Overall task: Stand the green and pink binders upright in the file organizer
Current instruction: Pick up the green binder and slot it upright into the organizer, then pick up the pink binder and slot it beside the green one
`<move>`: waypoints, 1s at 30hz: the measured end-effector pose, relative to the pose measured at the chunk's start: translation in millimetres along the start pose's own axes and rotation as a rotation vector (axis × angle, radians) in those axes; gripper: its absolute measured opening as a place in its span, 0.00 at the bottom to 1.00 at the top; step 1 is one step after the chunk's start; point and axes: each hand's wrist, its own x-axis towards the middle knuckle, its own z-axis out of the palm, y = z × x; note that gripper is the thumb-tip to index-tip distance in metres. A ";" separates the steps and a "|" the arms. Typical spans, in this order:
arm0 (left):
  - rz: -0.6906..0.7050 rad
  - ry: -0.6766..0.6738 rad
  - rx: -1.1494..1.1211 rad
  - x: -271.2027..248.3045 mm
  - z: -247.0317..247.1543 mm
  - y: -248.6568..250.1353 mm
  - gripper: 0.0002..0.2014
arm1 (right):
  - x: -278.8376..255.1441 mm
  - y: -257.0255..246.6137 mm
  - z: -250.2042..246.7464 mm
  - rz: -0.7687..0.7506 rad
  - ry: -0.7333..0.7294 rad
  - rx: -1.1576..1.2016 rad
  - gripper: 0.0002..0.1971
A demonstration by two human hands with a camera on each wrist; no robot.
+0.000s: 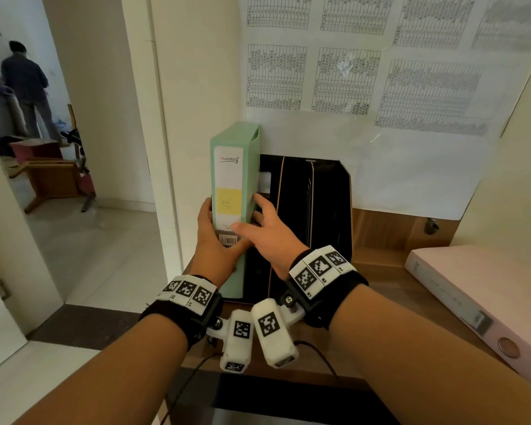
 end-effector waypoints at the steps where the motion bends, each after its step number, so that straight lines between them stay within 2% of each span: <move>1: 0.008 0.008 -0.016 0.4 -0.5 1.9 0.51 | -3.4 -3.5 -0.3 -0.007 -0.004 0.005 0.49; 4: 0.078 0.076 -0.018 -1.7 -2.2 15.2 0.50 | -12.4 -12.6 -8.8 -0.038 -0.019 0.030 0.43; 8: 0.227 0.264 0.098 -5.2 -2.6 38.5 0.52 | -22.6 -22.3 -24.9 -0.070 -0.008 0.063 0.35; 11: 0.323 0.313 0.097 -13.9 5.7 60.7 0.47 | -37.9 -32.0 -35.4 -0.076 0.025 0.073 0.33; 14: 0.420 0.294 0.081 -26.5 23.9 86.3 0.41 | -49.2 -38.1 -58.2 -0.136 0.083 0.105 0.29; 18: 0.479 0.153 -0.052 -40.8 63.1 110.7 0.36 | -69.6 -45.1 -103.5 -0.168 0.208 0.179 0.29; 22: 0.415 -0.085 -0.139 -55.6 113.9 128.1 0.30 | -93.8 -45.2 -160.6 -0.130 0.359 0.189 0.27; 27: 0.221 -0.331 -0.155 -72.4 183.1 125.4 0.32 | -119.6 -38.8 -231.8 0.063 0.581 0.131 0.30; 30: -0.007 -0.416 -0.192 -79.3 219.2 121.9 0.31 | -136.2 -31.5 -273.5 0.112 0.736 0.058 0.29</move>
